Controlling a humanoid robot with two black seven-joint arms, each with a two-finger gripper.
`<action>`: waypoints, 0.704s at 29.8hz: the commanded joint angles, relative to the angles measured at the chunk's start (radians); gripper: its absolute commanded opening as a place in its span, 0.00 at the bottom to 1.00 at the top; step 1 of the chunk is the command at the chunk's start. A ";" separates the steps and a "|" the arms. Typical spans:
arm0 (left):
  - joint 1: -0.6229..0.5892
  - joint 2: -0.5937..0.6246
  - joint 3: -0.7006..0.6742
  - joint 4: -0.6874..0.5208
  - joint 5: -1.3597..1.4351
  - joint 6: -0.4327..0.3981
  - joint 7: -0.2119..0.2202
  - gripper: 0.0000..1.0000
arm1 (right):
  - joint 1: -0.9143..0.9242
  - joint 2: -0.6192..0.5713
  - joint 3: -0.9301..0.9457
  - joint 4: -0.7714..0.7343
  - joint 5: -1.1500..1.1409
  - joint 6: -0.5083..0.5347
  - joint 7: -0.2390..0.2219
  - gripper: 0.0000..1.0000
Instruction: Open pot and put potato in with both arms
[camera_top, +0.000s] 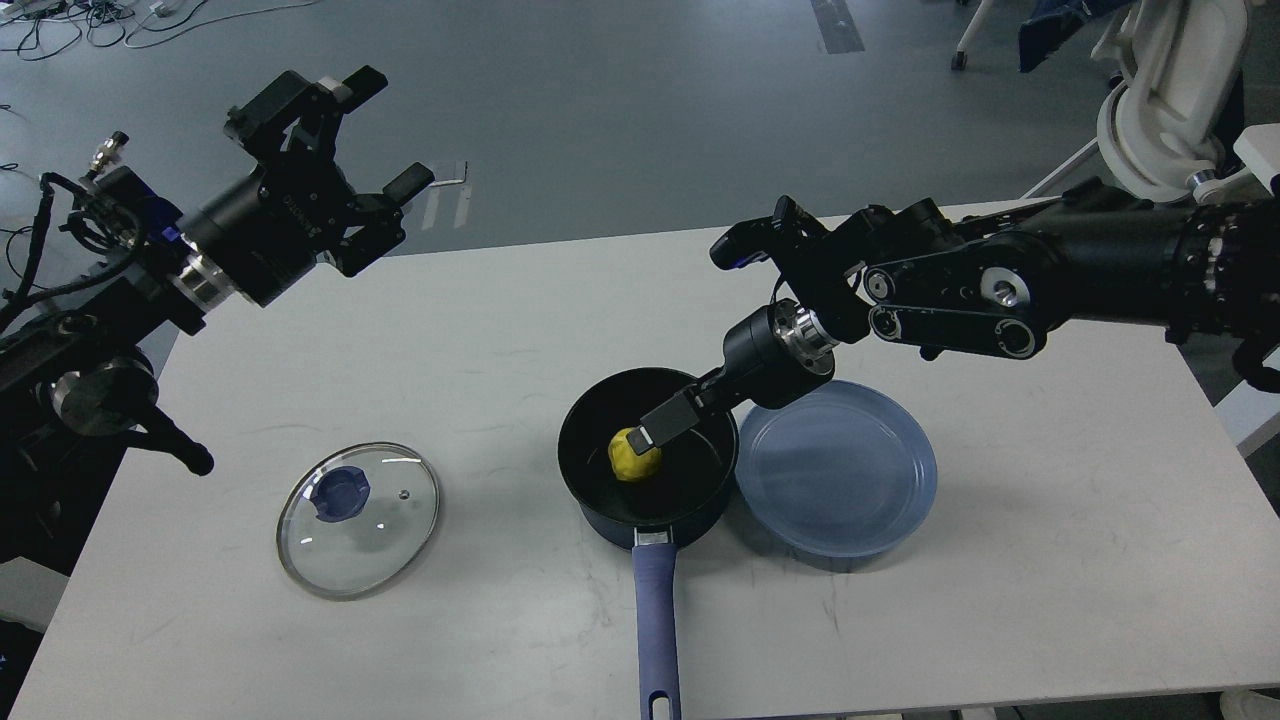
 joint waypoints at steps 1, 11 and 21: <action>0.002 0.000 -0.001 0.002 0.000 0.000 0.000 0.98 | 0.016 -0.040 0.021 0.000 0.001 0.000 0.000 0.97; 0.002 -0.003 0.000 0.004 0.000 0.000 0.000 0.98 | 0.022 -0.258 0.187 -0.001 0.196 0.000 0.000 0.99; 0.008 -0.017 -0.003 0.005 0.000 0.013 0.000 0.98 | -0.222 -0.435 0.440 -0.046 0.511 0.000 0.000 1.00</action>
